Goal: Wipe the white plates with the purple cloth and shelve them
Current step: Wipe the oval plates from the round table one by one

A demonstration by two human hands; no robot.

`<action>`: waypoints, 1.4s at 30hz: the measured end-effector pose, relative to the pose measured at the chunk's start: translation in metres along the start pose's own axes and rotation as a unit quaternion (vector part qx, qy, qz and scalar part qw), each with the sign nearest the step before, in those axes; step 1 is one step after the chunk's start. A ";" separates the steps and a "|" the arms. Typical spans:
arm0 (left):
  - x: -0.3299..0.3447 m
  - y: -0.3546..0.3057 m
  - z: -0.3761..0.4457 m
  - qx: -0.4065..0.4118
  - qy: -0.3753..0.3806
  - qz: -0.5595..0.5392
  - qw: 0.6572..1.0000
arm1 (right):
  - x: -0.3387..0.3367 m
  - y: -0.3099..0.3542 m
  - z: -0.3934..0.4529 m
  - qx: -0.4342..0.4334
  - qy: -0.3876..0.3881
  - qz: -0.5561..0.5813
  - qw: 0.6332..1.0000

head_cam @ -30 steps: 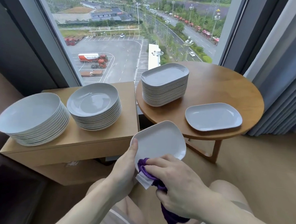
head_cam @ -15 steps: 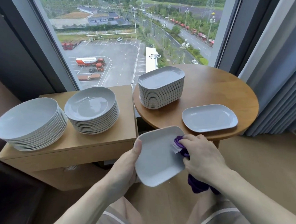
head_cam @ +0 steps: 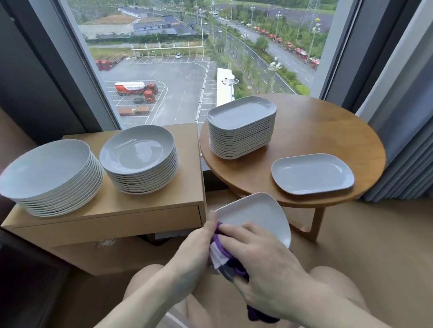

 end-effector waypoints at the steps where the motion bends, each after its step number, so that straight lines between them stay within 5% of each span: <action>1: -0.006 0.000 0.001 -0.004 -0.035 -0.026 0.999 | 0.004 0.007 0.000 -0.014 0.016 -0.012 1.000; 5: -0.037 -0.010 0.005 0.020 -0.145 -0.026 0.989 | 0.021 0.019 -0.002 -0.029 0.098 -0.065 0.993; 10: -0.054 -0.026 0.003 0.067 -0.187 0.049 0.979 | 0.010 0.000 0.002 0.017 0.092 -0.085 0.992; 19: -0.028 -0.028 0.000 0.133 -0.122 0.130 0.975 | -0.026 -0.084 -0.001 0.213 -0.006 -0.146 0.966; 25: -0.017 -0.012 0.005 0.123 -0.064 0.140 0.980 | -0.010 -0.050 0.002 0.142 -0.017 -0.121 0.982; 31: -0.016 0.002 0.012 0.109 -0.086 0.117 0.983 | 0.019 0.011 0.002 -0.005 0.019 -0.076 0.997; 42: -0.058 -0.020 0.013 0.081 -0.165 0.073 0.980 | 0.024 0.008 0.002 -0.010 0.094 -0.099 0.991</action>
Point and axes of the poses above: each hand's wrist, its own z-axis towards the middle knuckle, its own x-axis out of the palm, y = z × x, the point moved 8 cm from there along z, towards the middle knuckle, and after that the axes turned 6 degrees about y, right-handed, at the moved point
